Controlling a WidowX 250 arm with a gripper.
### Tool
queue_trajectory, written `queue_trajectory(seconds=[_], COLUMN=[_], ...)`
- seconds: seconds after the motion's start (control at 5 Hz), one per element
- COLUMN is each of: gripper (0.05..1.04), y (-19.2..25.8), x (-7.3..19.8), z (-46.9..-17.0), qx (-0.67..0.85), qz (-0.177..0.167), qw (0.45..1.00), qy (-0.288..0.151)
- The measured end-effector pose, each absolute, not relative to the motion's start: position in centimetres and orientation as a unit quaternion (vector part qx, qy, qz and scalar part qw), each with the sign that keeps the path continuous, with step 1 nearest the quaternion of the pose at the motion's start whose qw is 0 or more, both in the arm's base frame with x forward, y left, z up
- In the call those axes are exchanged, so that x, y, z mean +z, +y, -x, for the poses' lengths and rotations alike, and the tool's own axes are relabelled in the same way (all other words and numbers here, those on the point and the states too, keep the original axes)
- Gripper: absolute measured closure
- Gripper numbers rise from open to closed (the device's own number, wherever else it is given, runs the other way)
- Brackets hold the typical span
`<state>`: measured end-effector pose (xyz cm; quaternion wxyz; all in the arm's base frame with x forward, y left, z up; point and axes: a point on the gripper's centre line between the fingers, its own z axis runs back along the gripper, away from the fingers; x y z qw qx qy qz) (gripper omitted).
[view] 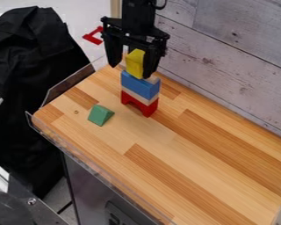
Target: Put the green block on top of the yellow block
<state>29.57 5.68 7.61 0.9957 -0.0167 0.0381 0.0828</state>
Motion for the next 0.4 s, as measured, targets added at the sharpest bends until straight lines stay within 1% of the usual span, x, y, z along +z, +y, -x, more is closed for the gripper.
queue_trajectory(seconds=[0.2,0.4], gripper=[0.083,0.083], y=[5.54,5.49], x=[6.49,6.24], z=[-29.13,-29.06], qx=[0.083,0.084], qz=[0.019,0.024], qw=[0.995,0.994], qy=[0.059,0.063])
